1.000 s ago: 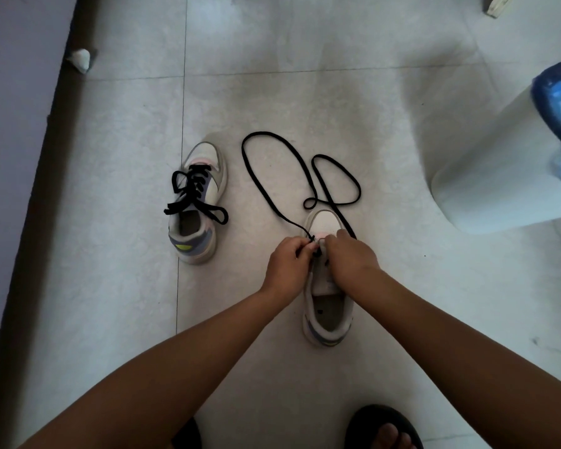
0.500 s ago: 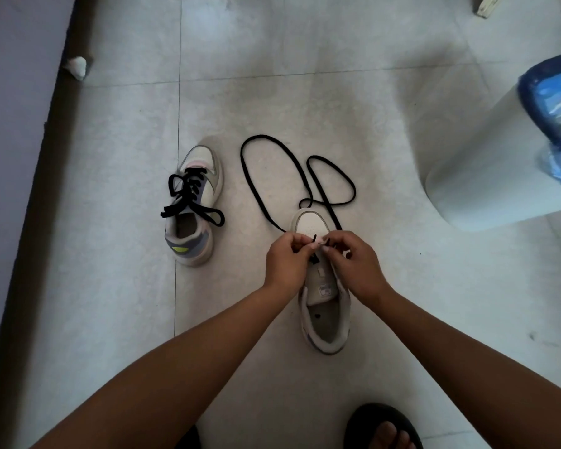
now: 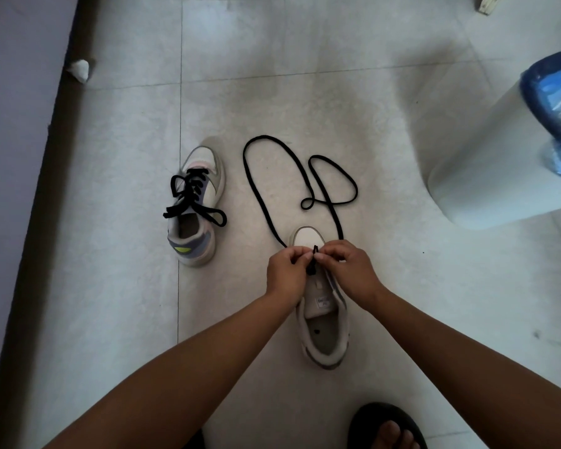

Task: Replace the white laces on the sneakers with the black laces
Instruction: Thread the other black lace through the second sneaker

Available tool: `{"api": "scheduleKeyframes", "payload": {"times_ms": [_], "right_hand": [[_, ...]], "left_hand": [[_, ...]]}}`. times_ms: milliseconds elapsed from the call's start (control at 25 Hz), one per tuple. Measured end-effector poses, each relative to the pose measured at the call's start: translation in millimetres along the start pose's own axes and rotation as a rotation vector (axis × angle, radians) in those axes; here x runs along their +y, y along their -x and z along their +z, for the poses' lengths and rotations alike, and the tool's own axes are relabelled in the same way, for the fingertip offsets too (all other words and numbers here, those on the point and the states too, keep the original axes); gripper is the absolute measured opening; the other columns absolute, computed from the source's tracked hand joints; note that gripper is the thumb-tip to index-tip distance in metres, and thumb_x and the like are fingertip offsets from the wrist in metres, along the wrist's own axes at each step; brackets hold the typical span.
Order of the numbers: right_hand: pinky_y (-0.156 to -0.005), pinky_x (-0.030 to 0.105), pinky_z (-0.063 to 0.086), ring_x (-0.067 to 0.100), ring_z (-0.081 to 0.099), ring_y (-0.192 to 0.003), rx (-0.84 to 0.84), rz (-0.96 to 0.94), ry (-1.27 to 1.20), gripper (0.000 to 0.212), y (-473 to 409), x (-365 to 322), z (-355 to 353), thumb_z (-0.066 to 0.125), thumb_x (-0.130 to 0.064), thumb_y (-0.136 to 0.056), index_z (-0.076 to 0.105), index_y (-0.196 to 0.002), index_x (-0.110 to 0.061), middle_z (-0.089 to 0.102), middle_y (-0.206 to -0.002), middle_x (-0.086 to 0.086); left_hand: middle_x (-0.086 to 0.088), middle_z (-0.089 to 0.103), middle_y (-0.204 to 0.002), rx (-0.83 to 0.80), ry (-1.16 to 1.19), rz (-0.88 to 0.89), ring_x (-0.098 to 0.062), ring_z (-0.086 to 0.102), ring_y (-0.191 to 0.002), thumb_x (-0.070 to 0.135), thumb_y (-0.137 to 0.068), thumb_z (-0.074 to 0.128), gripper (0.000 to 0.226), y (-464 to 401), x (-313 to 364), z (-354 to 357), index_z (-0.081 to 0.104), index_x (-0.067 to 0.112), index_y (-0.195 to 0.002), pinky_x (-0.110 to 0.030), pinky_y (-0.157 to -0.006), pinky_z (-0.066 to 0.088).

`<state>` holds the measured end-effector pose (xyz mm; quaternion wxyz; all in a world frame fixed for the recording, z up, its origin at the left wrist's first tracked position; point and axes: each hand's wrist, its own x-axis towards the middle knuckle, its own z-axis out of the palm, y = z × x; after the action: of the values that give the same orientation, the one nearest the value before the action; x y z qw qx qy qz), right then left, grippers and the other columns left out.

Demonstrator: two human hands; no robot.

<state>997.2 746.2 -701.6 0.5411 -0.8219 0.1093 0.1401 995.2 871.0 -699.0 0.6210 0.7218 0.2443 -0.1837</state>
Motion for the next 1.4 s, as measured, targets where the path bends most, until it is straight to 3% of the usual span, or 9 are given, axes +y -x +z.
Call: {"api": "scheduleKeyframes", "payload": {"times_ms": [280, 600, 680, 760, 840, 920, 1040, 1200, 1400], "right_hand": [[-0.07, 0.003, 0.045, 0.004, 0.061, -0.08, 0.095, 0.112, -0.179, 0.005, 4.6, 2.7, 6.0, 0.072, -0.006, -0.079, 0.072, -0.084, -0.006, 0.066, -0.095, 0.006], [-0.069, 0.003, 0.043, 0.007, 0.058, -0.083, 0.078, 0.096, -0.092, 0.003, 5.3, 6.3, 10.8, 0.066, -0.011, -0.086, 0.068, -0.087, -0.01, 0.062, -0.098, 0.004], [-0.071, 0.009, 0.043, 0.009, 0.058, -0.083, 0.064, 0.071, -0.014, 0.005, 4.8, 7.2, 11.8, 0.062, -0.016, -0.089, 0.066, -0.089, -0.012, 0.063, -0.094, 0.002], [-0.074, 0.017, 0.044, 0.012, 0.059, -0.084, 0.08, 0.079, 0.012, 0.008, 2.1, 5.7, 12.2, 0.061, -0.018, -0.089, 0.066, -0.09, -0.012, 0.064, -0.091, 0.001], [-0.074, 0.016, 0.043, 0.01, 0.057, -0.082, 0.079, 0.05, 0.029, 0.006, 1.5, 2.6, 11.4, 0.061, -0.015, -0.088, 0.065, -0.087, -0.012, 0.063, -0.088, -0.001], [-0.072, 0.013, 0.04, 0.008, 0.056, -0.081, 0.05, -0.086, 0.142, 0.005, 5.5, 0.8, 9.8, 0.061, -0.01, -0.088, 0.065, -0.084, -0.01, 0.063, -0.087, -0.002], [-0.077, 0.007, 0.038, 0.006, 0.057, -0.089, 0.024, -0.193, 0.205, 0.01, 17.1, 1.7, 5.0, 0.058, -0.01, -0.091, 0.065, -0.097, -0.01, 0.065, -0.095, -0.004], [-0.081, 0.009, 0.043, 0.004, 0.061, -0.093, -0.005, -0.22, 0.164, 0.015, 31.9, -2.5, -0.4, 0.055, -0.009, -0.092, 0.065, -0.102, -0.014, 0.067, -0.099, -0.008], [-0.074, 0.005, 0.044, -0.006, 0.061, -0.09, 0.115, -0.116, -0.117, 0.026, 53.7, -6.4, -1.6, 0.053, -0.007, -0.093, 0.062, -0.092, -0.031, 0.067, -0.089, -0.022]], "left_hand": [[0.002, 0.065, -0.092, 0.009, -0.08, 0.051, -0.01, 0.06, -0.086, 0.01, -0.093, 0.054, 0.012, 3.3, 1.8, 2.3, 0.064, 0.017, -0.091, -0.014, -0.074, 0.045], [-0.008, 0.043, -0.116, 0.029, -0.346, 0.243, -0.02, 0.05, -0.109, 0.009, -0.096, 0.048, 0.024, 19.5, 1.9, -0.9, 0.064, 0.009, -0.114, -0.025, -0.097, 0.043], [-0.009, 0.038, -0.126, 0.009, -0.472, 0.285, -0.022, 0.044, -0.117, 0.015, -0.096, 0.048, 0.035, 28.6, 2.7, -0.8, 0.053, 0.011, -0.13, -0.032, -0.102, 0.04], [-0.009, 0.025, -0.143, 0.044, -0.706, 0.281, -0.024, 0.029, -0.132, 0.032, -0.092, 0.049, 0.063, 46.1, -5.7, 5.0, 0.024, 0.012, -0.147, -0.037, -0.11, 0.03], [-0.007, 0.007, -0.154, 0.007, -0.863, 0.19, -0.024, 0.009, -0.143, 0.05, -0.084, 0.052, 0.092, 64.0, -14.5, 17.3, 0.001, 0.01, -0.149, -0.045, -0.115, 0.015], [-0.007, -0.002, -0.156, -0.021, -0.919, 0.105, -0.023, -0.003, -0.145, 0.055, -0.081, 0.053, 0.101, 68.8, -20.0, 31.4, -0.005, 0.008, -0.149, -0.047, -0.115, 0.01], [-0.01, 0.006, -0.157, 0.077, -0.912, 0.096, -0.021, 0.004, -0.146, 0.04, -0.094, 0.043, 0.075, 58.3, -17.8, 44.0, 0.003, 0.008, -0.149, -0.036, -0.107, 0.03], [-0.003, 0.016, -0.156, 0.113, -0.945, 0.159, -0.016, 0.014, -0.145, 0.027, -0.101, 0.034, 0.054, 52.6, -25.0, 45.8, 0.014, 0.013, -0.149, -0.03, -0.092, 0.038], [-0.001, 0.042, -0.143, 0.132, -0.635, 0.093, -0.019, 0.045, -0.128, 0.04, -0.089, 0.055, 0.07, 50.6, -22.6, 36.3, 0.022, 0.016, -0.146, -0.034, -0.09, 0.042]]}}
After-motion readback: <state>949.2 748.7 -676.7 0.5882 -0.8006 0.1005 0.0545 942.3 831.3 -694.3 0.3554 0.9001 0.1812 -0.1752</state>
